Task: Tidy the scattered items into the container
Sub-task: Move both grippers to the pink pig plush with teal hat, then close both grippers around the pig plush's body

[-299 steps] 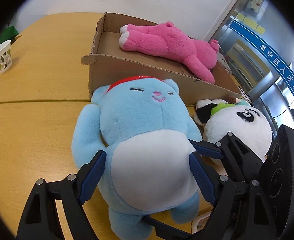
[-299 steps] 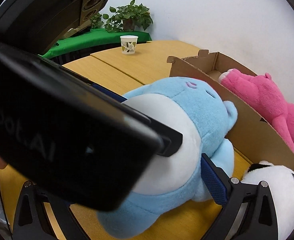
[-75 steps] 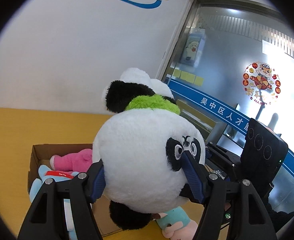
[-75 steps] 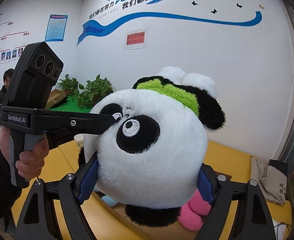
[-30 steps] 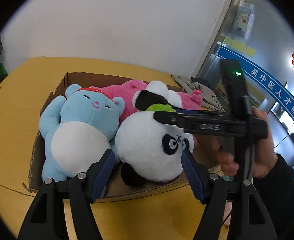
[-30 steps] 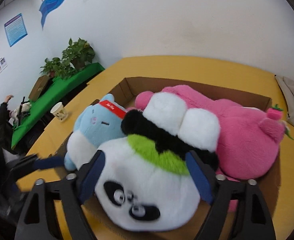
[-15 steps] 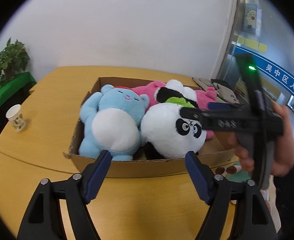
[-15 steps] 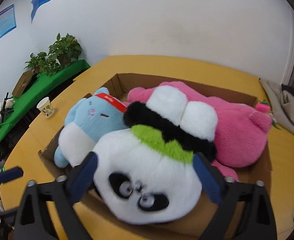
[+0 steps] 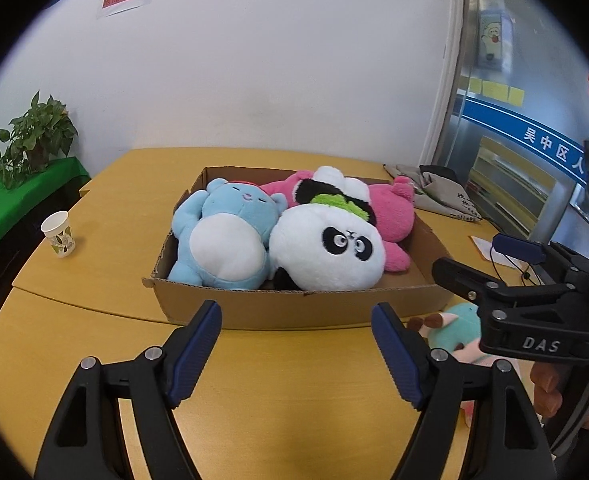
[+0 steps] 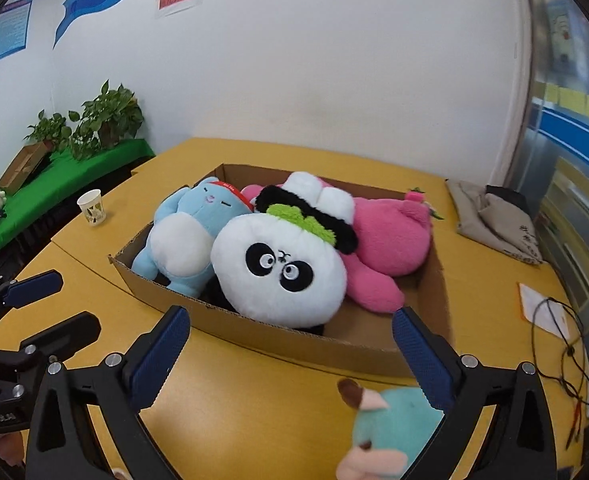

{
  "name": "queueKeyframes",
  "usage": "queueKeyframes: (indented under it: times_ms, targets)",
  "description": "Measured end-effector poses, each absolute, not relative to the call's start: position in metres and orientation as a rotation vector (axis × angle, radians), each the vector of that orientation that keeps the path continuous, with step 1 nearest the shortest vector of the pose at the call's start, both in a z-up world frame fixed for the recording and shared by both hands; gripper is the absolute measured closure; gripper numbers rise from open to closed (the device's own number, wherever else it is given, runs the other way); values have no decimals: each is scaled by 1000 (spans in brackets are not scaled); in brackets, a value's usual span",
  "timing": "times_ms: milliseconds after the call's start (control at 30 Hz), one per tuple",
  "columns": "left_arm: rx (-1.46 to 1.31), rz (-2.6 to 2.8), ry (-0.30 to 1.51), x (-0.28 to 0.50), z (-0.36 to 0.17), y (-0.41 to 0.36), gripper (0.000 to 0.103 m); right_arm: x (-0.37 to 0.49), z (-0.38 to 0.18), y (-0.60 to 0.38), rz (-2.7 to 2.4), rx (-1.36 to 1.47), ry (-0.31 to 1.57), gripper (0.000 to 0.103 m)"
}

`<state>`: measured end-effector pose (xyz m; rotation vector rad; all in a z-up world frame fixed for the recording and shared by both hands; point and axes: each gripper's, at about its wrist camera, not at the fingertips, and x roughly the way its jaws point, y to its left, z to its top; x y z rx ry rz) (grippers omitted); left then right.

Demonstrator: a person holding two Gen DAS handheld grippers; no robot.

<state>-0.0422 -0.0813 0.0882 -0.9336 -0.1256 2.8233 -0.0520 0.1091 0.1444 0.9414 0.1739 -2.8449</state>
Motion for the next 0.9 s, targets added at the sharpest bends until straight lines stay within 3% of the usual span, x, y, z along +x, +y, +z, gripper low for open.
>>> queueKeyframes:
  times_ms: [900]
  targets:
    - [-951, 2782, -60, -28, 88, -44, 26, 0, 138, 146, -2870, 958, 61, 0]
